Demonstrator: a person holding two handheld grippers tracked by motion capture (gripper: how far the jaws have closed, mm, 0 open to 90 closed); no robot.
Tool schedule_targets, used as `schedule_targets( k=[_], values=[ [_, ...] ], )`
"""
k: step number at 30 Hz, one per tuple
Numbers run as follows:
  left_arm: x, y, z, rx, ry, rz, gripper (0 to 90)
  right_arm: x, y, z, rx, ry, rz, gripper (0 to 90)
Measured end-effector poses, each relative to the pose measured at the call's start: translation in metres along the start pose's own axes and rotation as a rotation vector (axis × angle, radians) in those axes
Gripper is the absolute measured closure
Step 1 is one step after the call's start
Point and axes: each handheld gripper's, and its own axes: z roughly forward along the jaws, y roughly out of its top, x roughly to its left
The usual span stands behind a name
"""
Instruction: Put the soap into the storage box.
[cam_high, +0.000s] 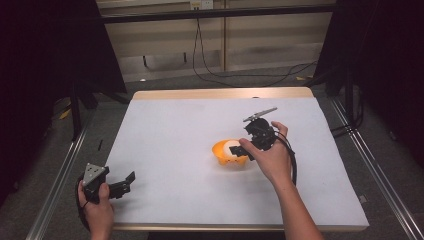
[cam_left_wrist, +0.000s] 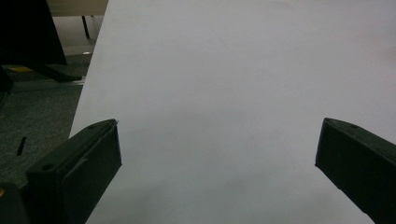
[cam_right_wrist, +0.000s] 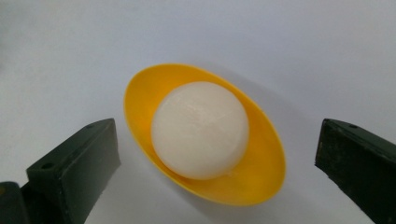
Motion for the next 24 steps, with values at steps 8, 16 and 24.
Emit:
schedule_targets(
  k=[8, 16, 24],
  values=[
    [0.000, 0.000, 0.000, 0.000, -0.001, 0.002, 0.0, -0.009, -0.013, -0.015, -0.089, -0.036, -0.031, 0.0],
    [-0.001, 0.000, 0.000, 0.000, 0.003, 0.009, 0.0, -0.025, -0.034, -0.027, -0.139, -0.060, 0.005, 0.0],
    [-0.001, 0.000, 0.000, 0.000, 0.005, 0.008, 0.0, -0.040, -0.055, -0.036, -0.155, -0.089, 0.030, 0.0]
  ],
)
